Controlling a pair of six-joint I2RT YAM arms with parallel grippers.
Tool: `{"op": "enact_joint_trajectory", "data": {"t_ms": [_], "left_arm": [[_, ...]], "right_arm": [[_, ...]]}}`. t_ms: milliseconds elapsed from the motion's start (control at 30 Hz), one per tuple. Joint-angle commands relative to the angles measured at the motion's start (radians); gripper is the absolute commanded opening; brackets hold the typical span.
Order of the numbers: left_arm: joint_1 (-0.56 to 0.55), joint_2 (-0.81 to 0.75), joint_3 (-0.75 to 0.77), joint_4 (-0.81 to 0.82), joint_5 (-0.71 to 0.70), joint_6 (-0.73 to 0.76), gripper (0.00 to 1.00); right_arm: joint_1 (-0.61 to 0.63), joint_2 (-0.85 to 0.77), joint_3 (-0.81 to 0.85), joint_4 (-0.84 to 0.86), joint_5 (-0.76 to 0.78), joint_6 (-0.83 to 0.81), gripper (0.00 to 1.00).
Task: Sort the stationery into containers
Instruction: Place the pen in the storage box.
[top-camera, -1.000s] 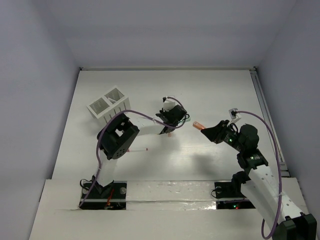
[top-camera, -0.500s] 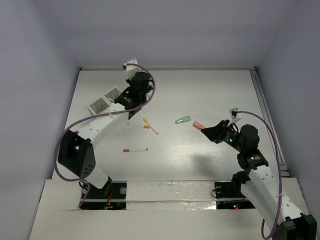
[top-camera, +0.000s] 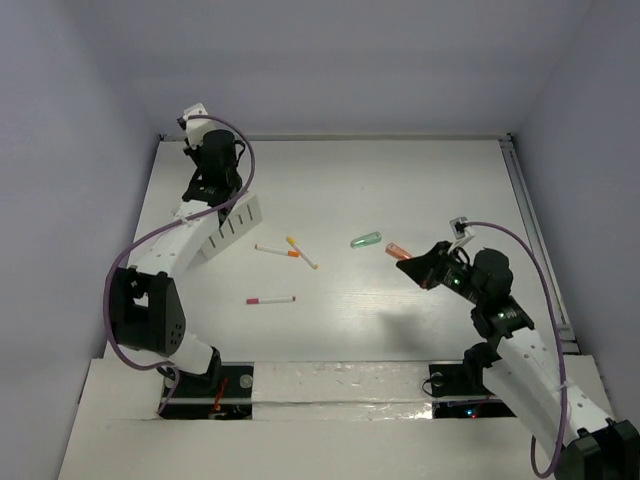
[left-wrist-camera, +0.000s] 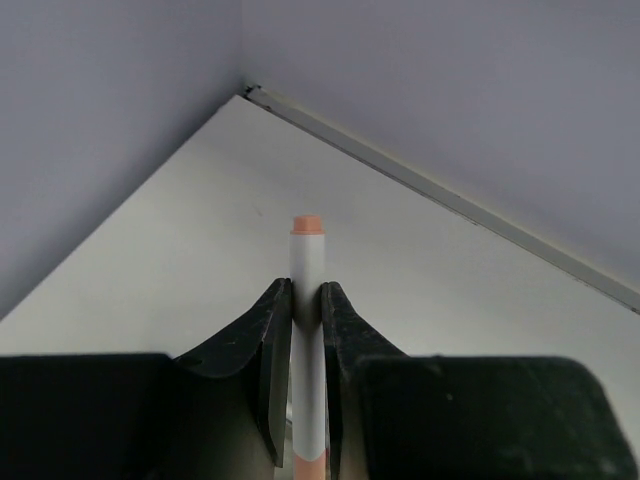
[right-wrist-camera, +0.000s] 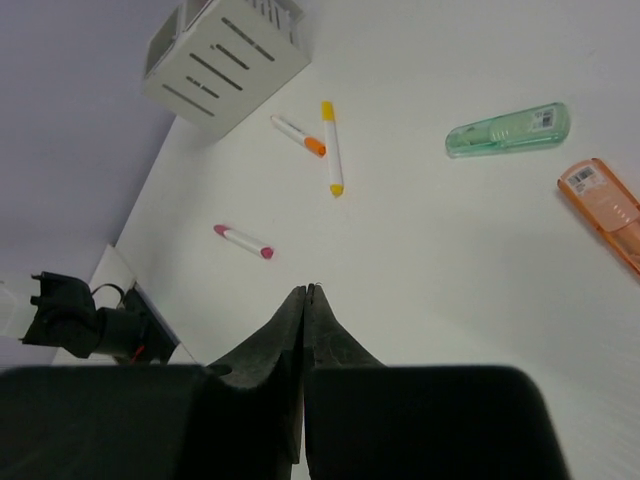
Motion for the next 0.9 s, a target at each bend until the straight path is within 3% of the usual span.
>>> {"op": "enact_joint_trajectory", "data": {"t_ms": [0,333,533,867], "left_arm": [[0.006,-0.008,-0.010,0.127,-0.064,0.107,0.00],[0.006,0.081,-0.083,0.246,-0.118,0.198,0.00],[0.006,0.106,-0.113,0.276,-0.111,0.202,0.00],[-0.014,0.141,-0.145,0.323,-0.116,0.213,0.00]], "right_arm": [[0.065,0.029,0.052,0.067,0.050,-0.006,0.01],[0.303,0.187,0.067,0.184,0.204,-0.002,0.03],[0.386,0.215,0.072,0.271,0.251,0.010,0.04],[0.538,0.333,0.150,0.276,0.339,-0.033,0.06]]}}
